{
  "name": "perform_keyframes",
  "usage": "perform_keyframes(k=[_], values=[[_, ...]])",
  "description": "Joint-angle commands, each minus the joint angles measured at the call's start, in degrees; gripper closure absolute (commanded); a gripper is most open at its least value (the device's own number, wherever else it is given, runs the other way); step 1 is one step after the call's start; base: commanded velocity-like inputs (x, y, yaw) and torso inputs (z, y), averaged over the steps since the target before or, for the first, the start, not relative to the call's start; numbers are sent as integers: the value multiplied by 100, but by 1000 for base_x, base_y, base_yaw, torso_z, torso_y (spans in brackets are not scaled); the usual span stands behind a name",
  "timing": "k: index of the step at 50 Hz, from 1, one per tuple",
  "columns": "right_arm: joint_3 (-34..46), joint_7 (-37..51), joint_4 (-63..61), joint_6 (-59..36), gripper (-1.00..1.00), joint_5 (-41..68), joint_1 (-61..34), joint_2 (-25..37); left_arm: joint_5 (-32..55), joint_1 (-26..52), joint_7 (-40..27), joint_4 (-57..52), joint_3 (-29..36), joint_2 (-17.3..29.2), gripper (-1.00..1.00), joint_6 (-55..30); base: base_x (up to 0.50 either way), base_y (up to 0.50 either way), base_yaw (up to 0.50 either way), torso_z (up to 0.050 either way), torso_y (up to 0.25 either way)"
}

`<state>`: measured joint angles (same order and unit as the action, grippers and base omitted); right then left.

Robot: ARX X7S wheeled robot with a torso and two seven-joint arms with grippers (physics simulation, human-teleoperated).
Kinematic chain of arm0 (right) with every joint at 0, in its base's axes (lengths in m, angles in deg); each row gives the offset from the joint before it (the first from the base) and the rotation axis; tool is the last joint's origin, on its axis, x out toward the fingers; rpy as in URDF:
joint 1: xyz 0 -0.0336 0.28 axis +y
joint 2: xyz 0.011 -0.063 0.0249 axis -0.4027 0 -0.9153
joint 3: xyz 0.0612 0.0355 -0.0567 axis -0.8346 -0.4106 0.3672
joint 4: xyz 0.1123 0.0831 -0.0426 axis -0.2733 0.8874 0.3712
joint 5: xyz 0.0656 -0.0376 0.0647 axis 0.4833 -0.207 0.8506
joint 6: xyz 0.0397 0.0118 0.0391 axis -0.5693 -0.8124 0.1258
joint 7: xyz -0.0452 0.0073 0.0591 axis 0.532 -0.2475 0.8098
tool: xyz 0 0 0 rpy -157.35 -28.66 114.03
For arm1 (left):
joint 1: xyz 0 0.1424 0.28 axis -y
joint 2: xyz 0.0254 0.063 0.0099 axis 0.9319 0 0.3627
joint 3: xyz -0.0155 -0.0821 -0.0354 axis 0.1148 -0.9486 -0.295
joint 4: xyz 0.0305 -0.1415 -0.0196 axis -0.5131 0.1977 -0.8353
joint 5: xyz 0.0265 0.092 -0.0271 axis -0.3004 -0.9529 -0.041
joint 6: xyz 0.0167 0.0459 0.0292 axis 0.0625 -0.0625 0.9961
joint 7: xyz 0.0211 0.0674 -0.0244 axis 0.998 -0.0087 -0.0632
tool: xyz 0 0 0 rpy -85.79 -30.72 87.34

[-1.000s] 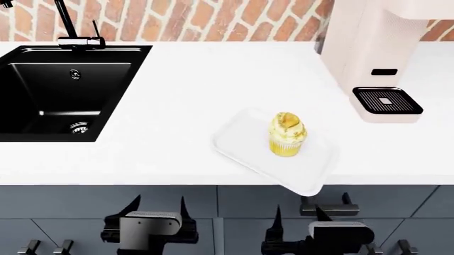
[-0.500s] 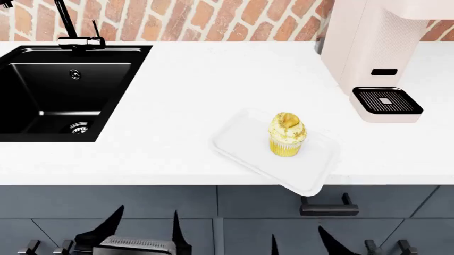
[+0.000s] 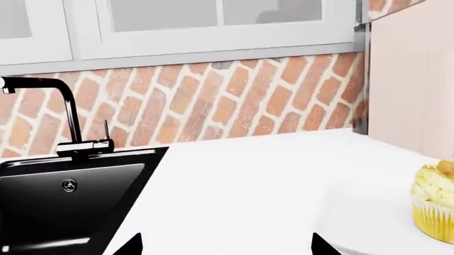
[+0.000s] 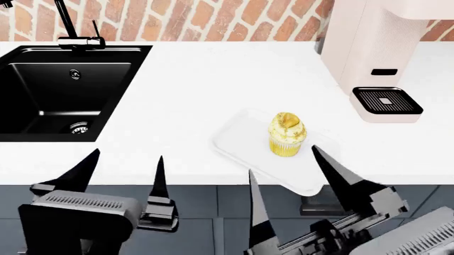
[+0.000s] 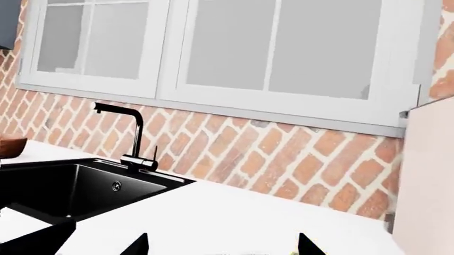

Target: Move the fresh-baked cupcake off the tray onto the counter, and place the bowl used for mixing into the sink.

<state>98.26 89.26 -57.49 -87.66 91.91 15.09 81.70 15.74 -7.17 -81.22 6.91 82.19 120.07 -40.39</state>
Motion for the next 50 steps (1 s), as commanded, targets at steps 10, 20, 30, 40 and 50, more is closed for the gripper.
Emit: perform_keyframes(k=[10, 20, 30, 40, 50], values=[[1159, 443, 277, 277, -100, 2467, -3425, 889, 1256, 1006, -273, 501, 17, 353, -100, 90, 0, 0, 0, 0, 0], [1050, -714, 1706, 1038, -100, 3923, -3301, 709, 1381, 991, 187, 1314, -58, 246, -100, 319, 0, 0, 0, 0, 0], [970, -1778, 3179, 1099, -100, 5035, -3254, -138, 1400, 2101, 615, 2201, 47, -148, -100, -201, 0, 0, 0, 0, 0], [1069, -1939, 3675, 806, -100, 4884, -3351, -501, 1363, 2463, 780, 2560, 66, -295, -100, -312, 0, 0, 0, 0, 0], [1052, -1922, 3768, 747, -100, 5013, -3341, -530, 1368, 2456, 754, 2516, 61, -267, -100, -326, 0, 0, 0, 0, 0]])
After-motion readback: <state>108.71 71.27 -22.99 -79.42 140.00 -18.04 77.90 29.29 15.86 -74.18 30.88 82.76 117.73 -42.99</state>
